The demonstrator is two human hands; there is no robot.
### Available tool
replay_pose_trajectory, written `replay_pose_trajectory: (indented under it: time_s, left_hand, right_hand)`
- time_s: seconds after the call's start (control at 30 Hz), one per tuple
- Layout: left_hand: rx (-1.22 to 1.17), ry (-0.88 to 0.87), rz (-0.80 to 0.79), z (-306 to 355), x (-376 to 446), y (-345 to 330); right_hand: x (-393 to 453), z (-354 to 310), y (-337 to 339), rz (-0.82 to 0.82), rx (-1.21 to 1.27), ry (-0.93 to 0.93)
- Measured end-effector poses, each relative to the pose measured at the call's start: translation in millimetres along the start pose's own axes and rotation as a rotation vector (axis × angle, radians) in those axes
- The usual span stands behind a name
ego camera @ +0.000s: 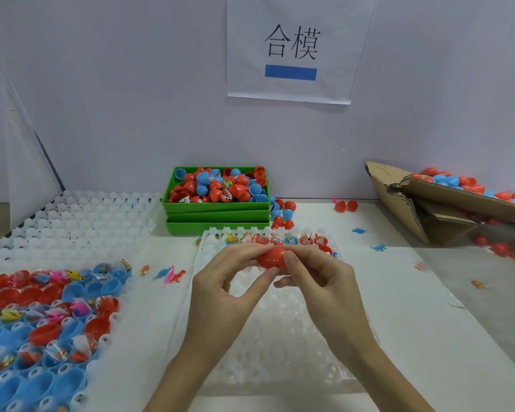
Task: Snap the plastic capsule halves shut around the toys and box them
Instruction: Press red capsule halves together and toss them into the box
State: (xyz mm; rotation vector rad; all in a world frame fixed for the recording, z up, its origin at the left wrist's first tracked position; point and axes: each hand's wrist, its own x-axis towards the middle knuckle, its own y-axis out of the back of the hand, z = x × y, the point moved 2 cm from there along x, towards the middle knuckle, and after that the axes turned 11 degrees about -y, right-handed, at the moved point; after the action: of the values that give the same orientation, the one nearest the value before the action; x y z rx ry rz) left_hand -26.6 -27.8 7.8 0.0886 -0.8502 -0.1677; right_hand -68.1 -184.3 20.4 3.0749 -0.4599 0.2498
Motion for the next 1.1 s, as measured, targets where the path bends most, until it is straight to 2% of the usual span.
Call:
replay_pose_trajectory:
  time_s: [0.1,0.17,0.33,0.43,0.5,0.67,0.8,0.93,1.1]
  left_hand:
    - [0.030,-0.006,0.021,0,-1,-1]
    - [0.040,0.003,0.011,0,-3,-5]
    - [0.053,0.066,-0.029,5,-5,-10]
    - [0.005,0.073,-0.013,7,-4,-6]
    - [-0.006,0.041,-0.006,9,-3,-4]
    - [0.015,-0.028,0.019,17,-2,-3]
    - [0.076,-0.158,0.028,22,-1,-5]
    - [0.178,-0.262,0.029,24,-3,-7]
    - [0.159,-0.246,-0.003,20,-3,-7]
  right_hand:
    - [0,2,-1,-0.035,0.099,-0.088]
    - [0,4,-3,-0.093,0.260,-0.219]
    - [-1,8,-7,-0.355,0.696,-0.507]
    - [-2,6,-10,-0.541,0.845,-0.610]
    - [-3,5,-12,-0.605,0.933,-0.657]
    - [-8,7,-19,-0.640,1.102,-0.697]
    - [-11,8,-22,-0.632,1.181,-0.716]
    - [-9,10,-22,-0.633,1.154,-0.679]
    - [-7,9,-18,-0.640,0.967,-0.545]
